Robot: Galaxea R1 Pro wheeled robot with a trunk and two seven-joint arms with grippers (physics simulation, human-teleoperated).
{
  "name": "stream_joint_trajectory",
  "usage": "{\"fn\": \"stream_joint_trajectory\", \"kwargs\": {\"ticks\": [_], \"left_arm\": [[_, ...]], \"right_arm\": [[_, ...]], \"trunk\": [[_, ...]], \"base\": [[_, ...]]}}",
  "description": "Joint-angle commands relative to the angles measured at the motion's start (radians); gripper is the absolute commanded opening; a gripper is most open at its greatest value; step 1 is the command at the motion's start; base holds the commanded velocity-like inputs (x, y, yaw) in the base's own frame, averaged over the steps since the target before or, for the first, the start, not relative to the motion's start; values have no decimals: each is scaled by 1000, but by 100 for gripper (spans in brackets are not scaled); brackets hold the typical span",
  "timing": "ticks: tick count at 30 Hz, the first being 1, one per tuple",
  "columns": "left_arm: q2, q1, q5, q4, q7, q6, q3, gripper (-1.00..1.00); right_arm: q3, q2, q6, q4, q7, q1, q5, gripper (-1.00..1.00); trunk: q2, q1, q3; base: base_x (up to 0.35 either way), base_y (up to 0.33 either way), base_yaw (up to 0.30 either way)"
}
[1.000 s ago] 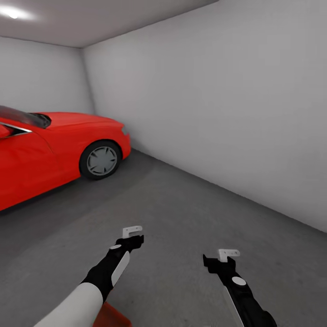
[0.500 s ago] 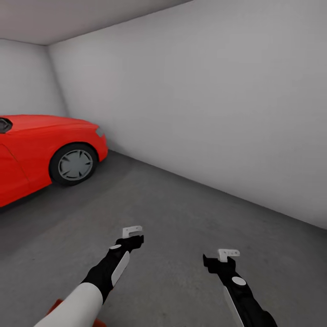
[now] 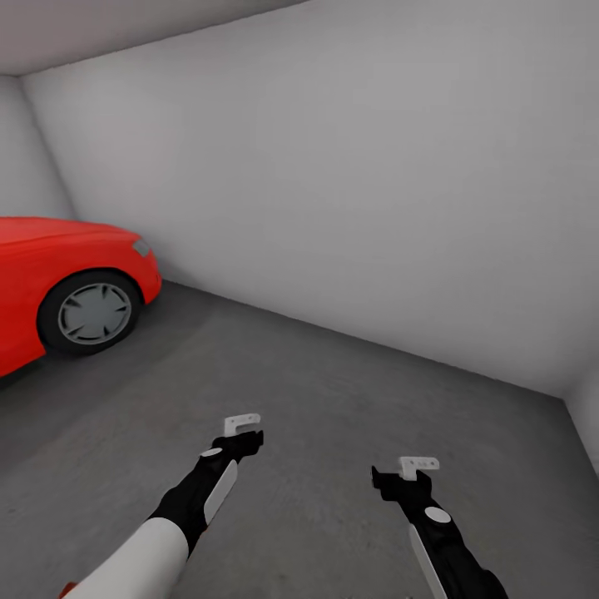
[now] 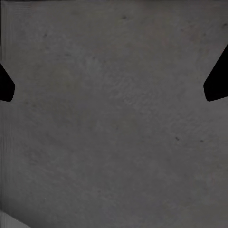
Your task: Move the two storage containers from the living room to the garage. In the garage, place one container on the floor and stack the other container on top of it (either order is fine).
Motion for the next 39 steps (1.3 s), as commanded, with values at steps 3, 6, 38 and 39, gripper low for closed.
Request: {"fn": "stream_joint_trajectory", "kwargs": {"ticks": [3, 6, 38, 39], "left_arm": [[1, 0, 9, -2, 9, 4, -6, 100], [1, 0, 9, -2, 9, 4, -6, 100], [1, 0, 11, -2, 8, 3, -6, 100], [1, 0, 11, -2, 8, 3, -6, 100]], "right_arm": [[-1, 1, 6, -1, -2, -1, 1, 100], [-1, 1, 6, 0, -2, -1, 1, 100], [0, 1, 6, 0, 0, -1, -4, 100], [0, 1, 6, 0, 0, -1, -4, 100]], "trunk": [[-2, 1, -2], [-2, 1, -2], [-2, 1, -2], [-2, 1, -2]], "base": [[0, 0, -267], [0, 0, -267], [0, 0, -267], [0, 0, -267]]}}
